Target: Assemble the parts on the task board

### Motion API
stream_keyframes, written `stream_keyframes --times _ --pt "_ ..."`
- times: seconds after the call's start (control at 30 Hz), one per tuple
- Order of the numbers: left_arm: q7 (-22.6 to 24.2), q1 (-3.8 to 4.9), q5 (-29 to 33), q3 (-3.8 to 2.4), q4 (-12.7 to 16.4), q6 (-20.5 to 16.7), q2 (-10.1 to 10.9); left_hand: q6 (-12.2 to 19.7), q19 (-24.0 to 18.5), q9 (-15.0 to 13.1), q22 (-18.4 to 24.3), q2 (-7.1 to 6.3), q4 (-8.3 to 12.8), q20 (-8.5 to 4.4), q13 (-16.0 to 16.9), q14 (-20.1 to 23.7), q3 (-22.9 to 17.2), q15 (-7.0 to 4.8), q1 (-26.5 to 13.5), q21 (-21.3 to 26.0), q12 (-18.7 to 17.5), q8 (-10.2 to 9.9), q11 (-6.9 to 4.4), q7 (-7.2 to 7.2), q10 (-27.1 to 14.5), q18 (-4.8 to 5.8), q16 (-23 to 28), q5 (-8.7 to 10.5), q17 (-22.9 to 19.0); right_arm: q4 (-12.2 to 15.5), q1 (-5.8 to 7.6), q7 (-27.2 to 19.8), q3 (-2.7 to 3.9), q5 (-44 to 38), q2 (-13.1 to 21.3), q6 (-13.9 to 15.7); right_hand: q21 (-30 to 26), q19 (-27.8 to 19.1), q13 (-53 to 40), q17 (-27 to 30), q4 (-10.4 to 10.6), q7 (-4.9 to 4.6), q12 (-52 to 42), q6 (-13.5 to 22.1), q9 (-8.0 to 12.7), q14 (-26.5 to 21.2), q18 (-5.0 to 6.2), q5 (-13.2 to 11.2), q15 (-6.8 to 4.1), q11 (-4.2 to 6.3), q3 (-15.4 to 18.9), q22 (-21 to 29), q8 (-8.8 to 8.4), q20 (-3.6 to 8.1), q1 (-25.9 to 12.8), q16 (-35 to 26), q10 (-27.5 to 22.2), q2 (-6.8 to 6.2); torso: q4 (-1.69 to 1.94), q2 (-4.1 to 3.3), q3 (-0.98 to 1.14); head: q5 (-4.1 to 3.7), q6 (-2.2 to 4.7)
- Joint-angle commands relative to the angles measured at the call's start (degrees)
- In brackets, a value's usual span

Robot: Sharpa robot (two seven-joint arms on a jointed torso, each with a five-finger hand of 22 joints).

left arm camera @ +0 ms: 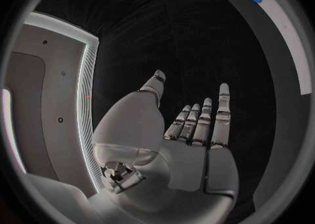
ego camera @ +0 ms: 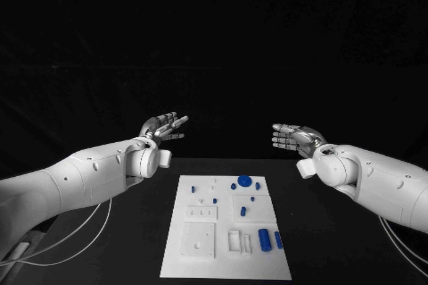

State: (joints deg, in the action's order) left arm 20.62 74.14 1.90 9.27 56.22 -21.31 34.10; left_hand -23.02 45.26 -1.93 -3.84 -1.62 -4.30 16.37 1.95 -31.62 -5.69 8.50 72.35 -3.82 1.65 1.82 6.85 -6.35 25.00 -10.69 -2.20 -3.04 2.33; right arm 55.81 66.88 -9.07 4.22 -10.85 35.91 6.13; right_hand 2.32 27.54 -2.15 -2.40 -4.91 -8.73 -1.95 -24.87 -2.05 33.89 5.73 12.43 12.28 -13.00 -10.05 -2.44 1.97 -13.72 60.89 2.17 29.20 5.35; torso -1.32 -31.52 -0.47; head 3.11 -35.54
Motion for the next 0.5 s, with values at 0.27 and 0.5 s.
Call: stream_keyframes --times 0.27,0.5 --pt "0.74 0.15 -0.13 -0.05 0.08 0.68 -0.06 -0.16 0.36 -0.10 -0.07 -0.18 0.13 0.09 0.07 0.40 -0.13 0.09 0.12 -0.04 0.37 0.21 -0.08 0.14 -0.27 -0.53 -0.16 -0.18 0.05 0.00 -0.02 -0.72 0.05 -0.01 0.00 -0.78 0.20 0.19 -0.05 -0.10 -0.12 -3.35 -0.26 -0.43 -0.09 0.34 -0.08 0.30 0.07 -0.01 0.05 -0.09 0.21 0.00 0.57 0.31 0.30 -0.06 0.00 0.00 -0.02 0.05 0.02" --pt "0.73 0.15 -0.13 -0.05 0.08 0.71 -0.06 -0.16 0.36 -0.10 -0.07 -0.18 0.13 0.09 0.07 0.40 -0.13 0.09 0.12 -0.04 0.37 0.21 -0.08 0.14 -0.27 -0.53 -0.16 -0.18 0.05 0.03 -0.02 -0.73 0.05 0.00 0.01 -0.78 0.20 0.19 -0.05 -0.10 -0.12 -3.35 -0.26 -0.43 -0.09 0.34 -0.08 0.30 0.07 -0.01 0.05 -0.09 0.21 0.00 0.57 0.31 0.30 -0.06 0.02 -0.01 -0.01 0.03 0.04"
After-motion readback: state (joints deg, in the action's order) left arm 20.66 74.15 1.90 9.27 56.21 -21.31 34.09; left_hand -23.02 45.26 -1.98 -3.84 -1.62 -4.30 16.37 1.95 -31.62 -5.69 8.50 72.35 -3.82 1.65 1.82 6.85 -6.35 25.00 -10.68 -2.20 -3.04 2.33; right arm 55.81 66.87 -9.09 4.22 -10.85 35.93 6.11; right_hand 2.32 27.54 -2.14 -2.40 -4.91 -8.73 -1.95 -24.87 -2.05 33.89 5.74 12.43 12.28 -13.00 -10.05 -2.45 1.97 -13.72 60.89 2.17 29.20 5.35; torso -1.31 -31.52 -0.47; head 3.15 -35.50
